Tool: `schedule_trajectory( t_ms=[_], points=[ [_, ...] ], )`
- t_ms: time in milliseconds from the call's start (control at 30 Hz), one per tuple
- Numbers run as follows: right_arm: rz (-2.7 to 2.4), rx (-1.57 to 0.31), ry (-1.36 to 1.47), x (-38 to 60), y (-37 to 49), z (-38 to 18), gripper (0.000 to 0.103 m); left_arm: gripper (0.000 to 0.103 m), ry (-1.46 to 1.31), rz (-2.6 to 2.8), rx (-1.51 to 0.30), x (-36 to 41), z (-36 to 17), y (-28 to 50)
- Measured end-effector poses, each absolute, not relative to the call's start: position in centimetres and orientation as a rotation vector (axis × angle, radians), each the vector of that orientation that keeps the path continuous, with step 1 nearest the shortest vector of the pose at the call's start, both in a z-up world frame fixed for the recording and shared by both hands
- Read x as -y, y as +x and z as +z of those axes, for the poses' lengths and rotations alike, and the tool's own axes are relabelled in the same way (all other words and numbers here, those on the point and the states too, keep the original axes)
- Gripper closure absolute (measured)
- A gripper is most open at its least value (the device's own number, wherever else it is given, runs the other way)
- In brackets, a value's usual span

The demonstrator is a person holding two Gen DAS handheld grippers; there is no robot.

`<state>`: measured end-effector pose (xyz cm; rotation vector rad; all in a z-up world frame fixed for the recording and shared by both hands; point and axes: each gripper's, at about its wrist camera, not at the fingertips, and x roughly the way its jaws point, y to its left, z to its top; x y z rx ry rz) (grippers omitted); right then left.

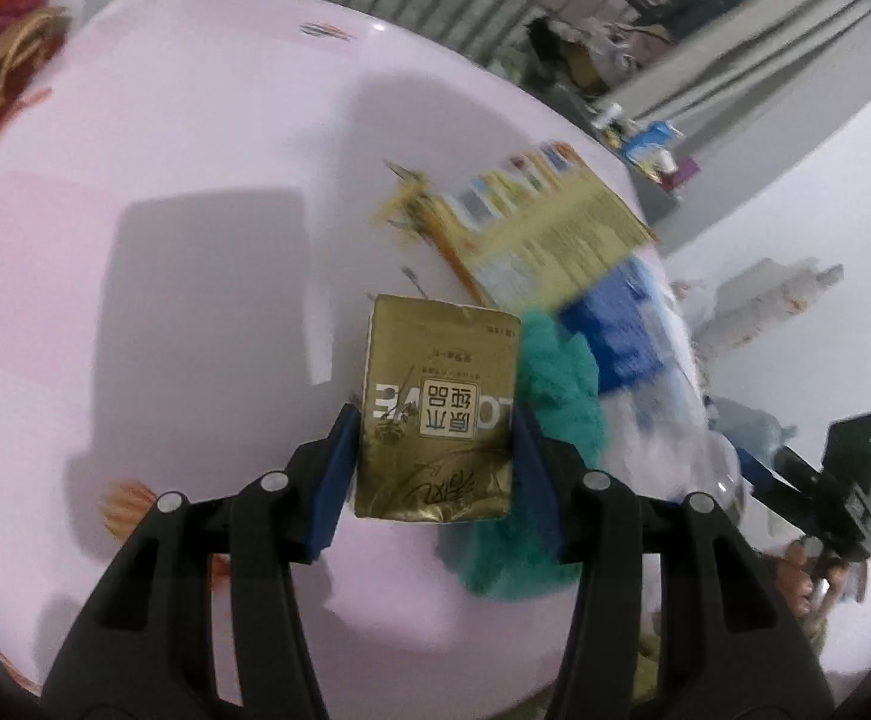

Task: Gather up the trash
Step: 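Grasp the gold box with the left gripper, then grasp the clear plastic dome lid with the right gripper while the left holds the gold box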

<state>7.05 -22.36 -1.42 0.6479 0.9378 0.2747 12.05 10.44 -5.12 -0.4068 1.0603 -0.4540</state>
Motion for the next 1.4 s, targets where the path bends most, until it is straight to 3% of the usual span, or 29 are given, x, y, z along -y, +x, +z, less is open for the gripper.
schedule_trajectory(
  t_ms=[100,167,433,533,633,800,900,1400],
  points=[
    [0.264,-0.938,0.566,21.0,6.7,-0.8,0.032,0.055,-0.431,-0.457,-1.055,-11.0,-5.4,11.2],
    [0.261,-0.943,0.532,20.3,6.8,-0.8,0.026,0.055,-0.412,-0.431,-1.042,-11.5,-5.3,11.0],
    [0.180,-1.007,0.321,16.4,7.9,-2.3,0.026,0.054,-0.291,-0.360,-1.019,-11.8,-5.4,11.0],
    [0.138,-1.030,0.225,15.4,7.9,-2.8,0.033,0.054,-0.276,-0.365,-1.022,-12.0,-5.2,10.9],
    [0.140,-1.039,0.201,15.4,7.5,-2.8,0.034,0.053,-0.269,-0.376,-1.037,-12.3,-5.0,10.7],
    [0.136,-1.047,0.206,16.0,6.8,-2.7,0.034,0.036,-0.262,-0.347,-1.047,-12.2,-5.1,10.1],
    [0.137,-1.051,0.201,16.0,6.7,-2.6,0.034,0.032,-0.237,-0.333,-1.034,-11.8,-5.2,9.6],
    [0.136,-1.060,0.178,15.3,7.6,-3.2,0.032,0.035,-0.031,-0.260,-0.963,-9.6,-5.5,10.2]
  ],
)
